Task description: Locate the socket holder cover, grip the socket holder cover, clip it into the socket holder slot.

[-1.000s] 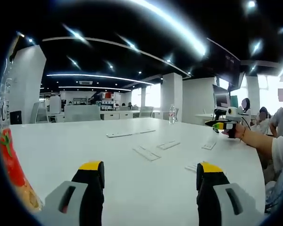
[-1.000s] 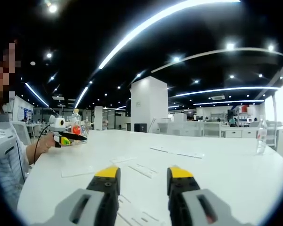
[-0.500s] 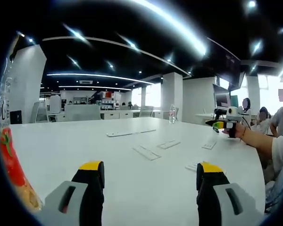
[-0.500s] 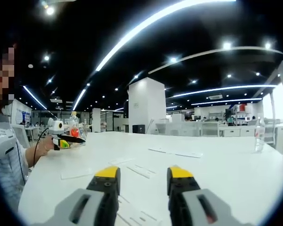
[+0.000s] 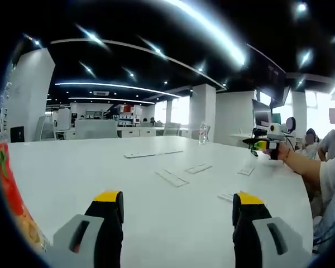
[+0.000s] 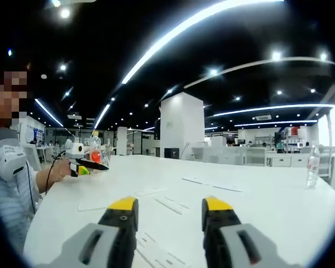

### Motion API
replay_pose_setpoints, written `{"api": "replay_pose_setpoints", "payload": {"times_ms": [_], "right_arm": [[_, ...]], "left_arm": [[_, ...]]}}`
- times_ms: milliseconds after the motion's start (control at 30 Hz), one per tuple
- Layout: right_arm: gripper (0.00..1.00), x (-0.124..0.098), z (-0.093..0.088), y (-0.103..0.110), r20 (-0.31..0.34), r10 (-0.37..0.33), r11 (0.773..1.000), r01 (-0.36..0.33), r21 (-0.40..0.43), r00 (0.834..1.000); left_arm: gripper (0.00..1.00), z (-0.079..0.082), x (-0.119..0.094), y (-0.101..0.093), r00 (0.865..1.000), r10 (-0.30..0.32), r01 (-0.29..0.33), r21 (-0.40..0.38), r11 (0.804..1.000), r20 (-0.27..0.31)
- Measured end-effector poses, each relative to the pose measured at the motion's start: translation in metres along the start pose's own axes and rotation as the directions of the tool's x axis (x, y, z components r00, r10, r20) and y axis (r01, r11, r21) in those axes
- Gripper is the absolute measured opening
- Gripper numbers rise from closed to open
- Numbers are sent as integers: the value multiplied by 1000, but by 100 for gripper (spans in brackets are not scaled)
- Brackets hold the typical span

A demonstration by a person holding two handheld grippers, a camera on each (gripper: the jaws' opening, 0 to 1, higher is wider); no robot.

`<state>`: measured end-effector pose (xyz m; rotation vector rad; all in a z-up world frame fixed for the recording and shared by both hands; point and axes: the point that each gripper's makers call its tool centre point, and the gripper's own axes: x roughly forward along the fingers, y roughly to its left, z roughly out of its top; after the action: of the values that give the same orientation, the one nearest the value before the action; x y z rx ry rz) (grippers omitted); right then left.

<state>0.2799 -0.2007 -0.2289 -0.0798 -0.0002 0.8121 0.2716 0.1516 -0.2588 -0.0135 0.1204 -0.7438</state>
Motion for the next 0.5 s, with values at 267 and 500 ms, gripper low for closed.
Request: {"api": "replay_pose_setpoints", "payload": {"times_ms": [267, 500], "right_arm": [[52, 8, -11, 10, -150, 99, 991, -112, -78, 984], [51, 12, -25, 22, -327, 176, 965, -227, -127, 929]], "left_arm": [[80, -2, 1, 0, 1000, 1, -1, 3, 1000, -11], [80, -4, 1, 2, 1000, 3, -3, 4, 1000, -19]]}}
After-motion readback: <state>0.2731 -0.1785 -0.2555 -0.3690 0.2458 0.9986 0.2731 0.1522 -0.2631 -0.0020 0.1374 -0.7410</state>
